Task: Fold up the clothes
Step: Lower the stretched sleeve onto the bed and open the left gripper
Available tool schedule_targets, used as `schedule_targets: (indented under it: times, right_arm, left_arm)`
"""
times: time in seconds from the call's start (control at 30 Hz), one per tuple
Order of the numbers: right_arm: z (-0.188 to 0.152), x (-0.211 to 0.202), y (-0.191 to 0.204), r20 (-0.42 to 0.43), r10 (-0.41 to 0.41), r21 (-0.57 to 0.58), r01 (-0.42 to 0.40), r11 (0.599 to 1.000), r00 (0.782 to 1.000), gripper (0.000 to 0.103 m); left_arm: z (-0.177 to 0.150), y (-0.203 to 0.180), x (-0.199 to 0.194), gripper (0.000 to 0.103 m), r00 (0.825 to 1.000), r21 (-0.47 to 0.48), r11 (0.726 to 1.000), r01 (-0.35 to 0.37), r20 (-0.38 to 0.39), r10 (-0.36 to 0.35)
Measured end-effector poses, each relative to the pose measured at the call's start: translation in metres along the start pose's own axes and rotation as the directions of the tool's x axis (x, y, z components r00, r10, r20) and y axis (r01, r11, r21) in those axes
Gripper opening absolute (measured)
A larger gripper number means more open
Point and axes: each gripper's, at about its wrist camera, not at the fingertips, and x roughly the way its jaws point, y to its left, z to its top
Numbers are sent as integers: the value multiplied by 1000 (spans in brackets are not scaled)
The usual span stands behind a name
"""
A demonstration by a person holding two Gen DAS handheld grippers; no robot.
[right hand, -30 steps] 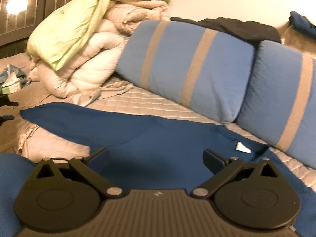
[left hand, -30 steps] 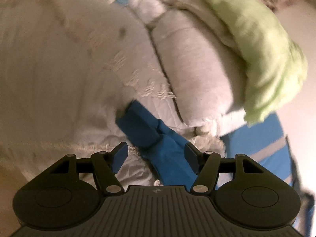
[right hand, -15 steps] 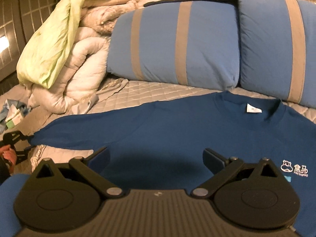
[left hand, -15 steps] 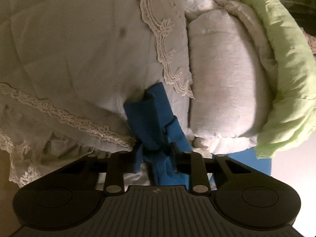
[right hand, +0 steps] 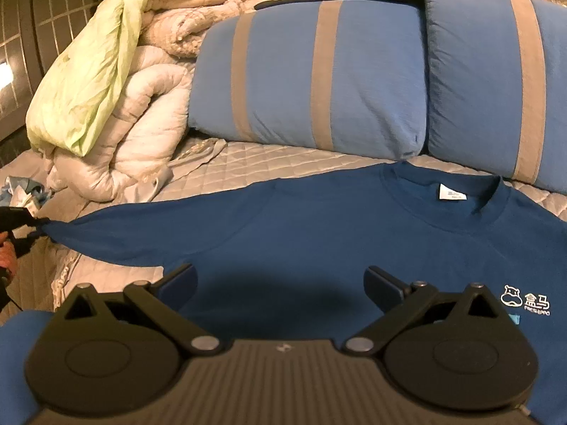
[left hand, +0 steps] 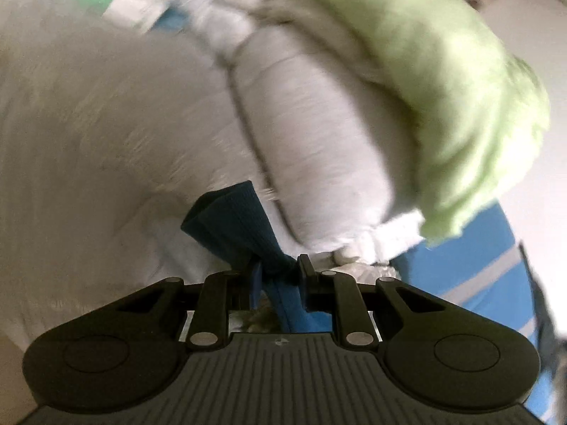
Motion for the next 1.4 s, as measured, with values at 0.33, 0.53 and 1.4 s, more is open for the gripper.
schedule_targets:
  times: [0.33, 0.53, 1.4]
  right_arm:
    - [0, 1, -5, -15, -20, 38, 21, 999, 1000, 103]
    - [0, 2, -11, -24, -37, 74, 38, 997, 999, 103]
    - [-1, 4, -20, -57, -35, 114, 42, 993, 998, 103]
  left_arm:
    - [-33, -100, -30, 20, 998, 471, 882, 12, 47, -39]
    - [-57, -145, -33, 20, 996, 622, 781, 59, 15, -87]
    - [-164, -278, -38, 20, 970, 927, 310, 210, -157, -188]
